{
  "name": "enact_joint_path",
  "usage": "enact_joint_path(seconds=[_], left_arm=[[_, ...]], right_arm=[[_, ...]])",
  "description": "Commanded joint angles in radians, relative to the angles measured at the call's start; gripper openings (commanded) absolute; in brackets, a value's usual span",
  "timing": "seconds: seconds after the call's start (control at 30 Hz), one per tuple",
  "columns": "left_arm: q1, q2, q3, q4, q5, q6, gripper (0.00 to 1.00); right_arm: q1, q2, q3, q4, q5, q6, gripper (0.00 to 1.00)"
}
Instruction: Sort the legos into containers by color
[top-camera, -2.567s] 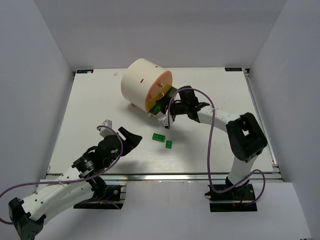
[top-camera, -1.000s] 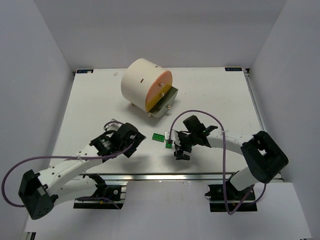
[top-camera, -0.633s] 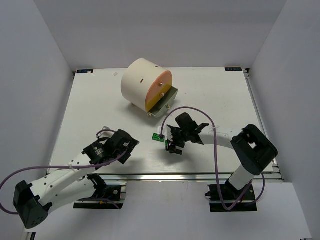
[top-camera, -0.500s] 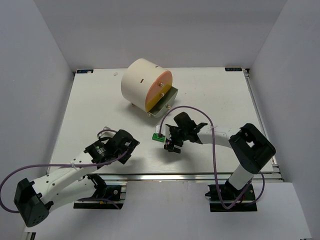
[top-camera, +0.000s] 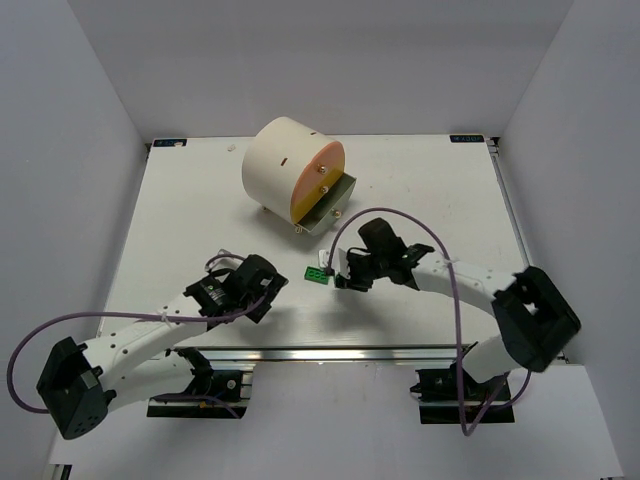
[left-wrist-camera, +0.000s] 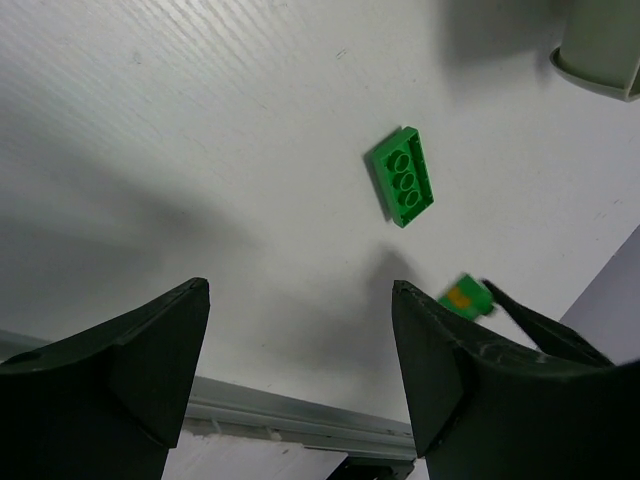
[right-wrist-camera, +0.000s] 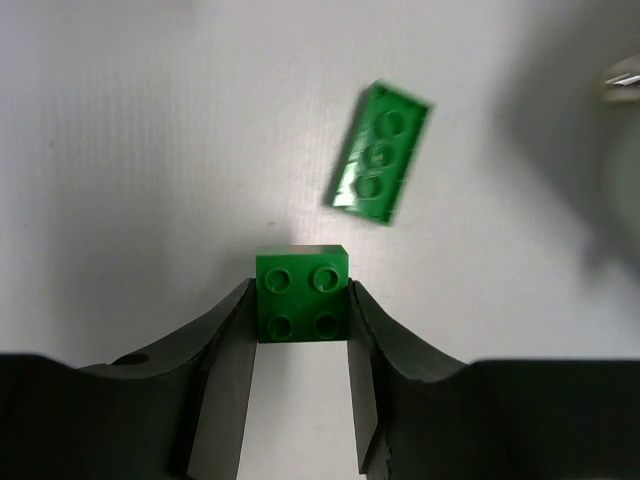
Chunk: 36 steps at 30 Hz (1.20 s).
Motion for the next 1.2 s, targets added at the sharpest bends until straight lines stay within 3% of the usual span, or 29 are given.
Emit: enact_joint_path(seconds=[0.0, 0.03, 0.13, 0.33, 0.57, 0.83, 1.17], left_arm=[[0.005, 0.064, 0.020, 0.087, 0.004, -0.005, 0.83], [0.005, 0.086, 0.031, 0.125, 0.007, -0.004, 0.83], [0.005, 0.167, 0.067, 0.191, 0.017, 0.014, 0.83], [0.005, 0.293, 0.164, 0.214, 0.034, 0.082, 0.83], [0.005, 0.326, 0.158, 0.253, 0.054, 0.084, 0.83], [0.005, 0.341, 0.158, 0.274, 0.064, 0.085, 0.83], [0.005, 0.353, 0.154, 0.282, 0.076, 0.085, 0.83]], right_arm=[[-0.021, -0.122, 0.030, 0.078, 0.016, -0.103, 0.07], [-0.029, -0.114, 0.039, 0.117, 0.084, -0.108, 0.01], [-0.056, -0.061, 0.131, 0.252, 0.149, -0.091, 0.00], [-0.095, 0.153, 0.409, 0.235, 0.137, 0.050, 0.01], [-0.096, 0.312, 0.578, 0.172, 0.105, 0.162, 0.07], [-0.096, 0.380, 0.621, 0.143, 0.114, 0.247, 0.25], [-0.090, 0.420, 0.630, 0.117, 0.168, 0.450, 0.28]])
